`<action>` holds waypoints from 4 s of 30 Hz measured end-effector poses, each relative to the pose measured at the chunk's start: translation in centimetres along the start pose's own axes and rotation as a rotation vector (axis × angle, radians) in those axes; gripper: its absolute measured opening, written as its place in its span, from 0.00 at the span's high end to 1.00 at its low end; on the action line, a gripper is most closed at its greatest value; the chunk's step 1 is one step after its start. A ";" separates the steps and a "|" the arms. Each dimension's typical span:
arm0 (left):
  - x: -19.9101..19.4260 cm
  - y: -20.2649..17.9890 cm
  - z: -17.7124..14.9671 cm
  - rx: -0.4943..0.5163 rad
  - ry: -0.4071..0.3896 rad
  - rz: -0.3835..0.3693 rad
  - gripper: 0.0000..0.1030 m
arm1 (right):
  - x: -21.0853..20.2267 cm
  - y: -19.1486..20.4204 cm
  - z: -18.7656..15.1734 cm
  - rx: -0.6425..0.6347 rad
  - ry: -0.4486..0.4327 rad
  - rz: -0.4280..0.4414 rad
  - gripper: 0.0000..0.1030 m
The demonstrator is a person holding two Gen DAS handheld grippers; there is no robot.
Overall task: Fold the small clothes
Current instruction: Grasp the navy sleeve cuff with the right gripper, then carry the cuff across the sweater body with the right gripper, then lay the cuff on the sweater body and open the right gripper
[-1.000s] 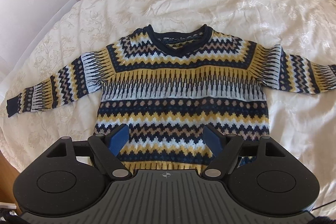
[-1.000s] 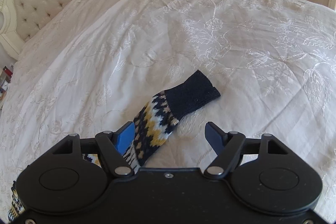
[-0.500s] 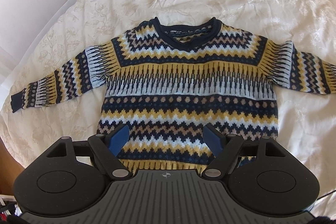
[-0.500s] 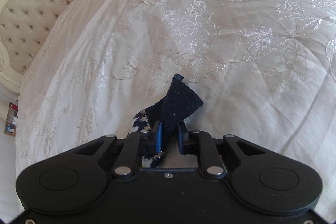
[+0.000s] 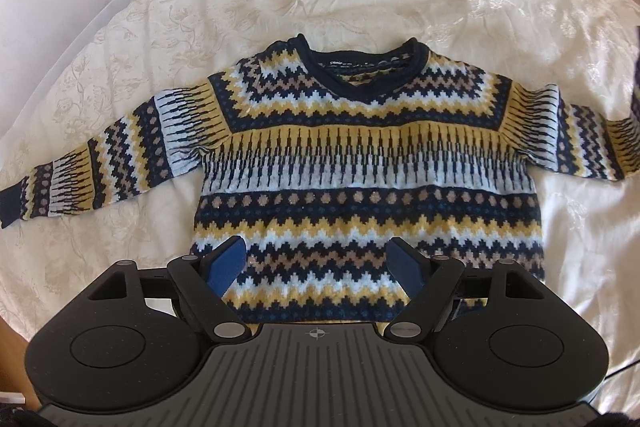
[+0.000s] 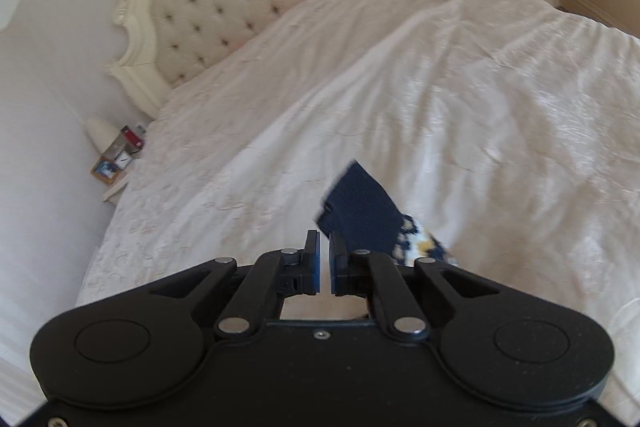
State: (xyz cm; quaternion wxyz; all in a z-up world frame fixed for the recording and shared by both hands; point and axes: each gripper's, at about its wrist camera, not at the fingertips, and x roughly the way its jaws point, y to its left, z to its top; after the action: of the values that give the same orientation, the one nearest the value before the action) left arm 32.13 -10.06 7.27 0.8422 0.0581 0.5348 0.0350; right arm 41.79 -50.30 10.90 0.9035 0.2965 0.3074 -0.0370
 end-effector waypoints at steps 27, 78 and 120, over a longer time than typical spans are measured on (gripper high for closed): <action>4.0 6.7 4.6 0.084 -0.110 -0.035 0.33 | 0.1 12.6 -13.1 -0.357 -0.267 -0.189 0.01; 6.5 9.6 4.7 -0.017 -0.007 -0.078 0.33 | 5.2 19.7 -13.1 -0.367 0.126 0.093 0.85; 10.3 13.9 8.1 0.088 -0.022 -0.162 0.33 | 6.1 19.7 -28.5 -0.260 0.326 -0.116 0.39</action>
State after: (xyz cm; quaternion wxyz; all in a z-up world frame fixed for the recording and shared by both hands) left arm 43.87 4.52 3.28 0.8447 0.0520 0.5296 -0.0575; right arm 36.48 -17.55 -0.64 0.8689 0.1612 0.4681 -0.0007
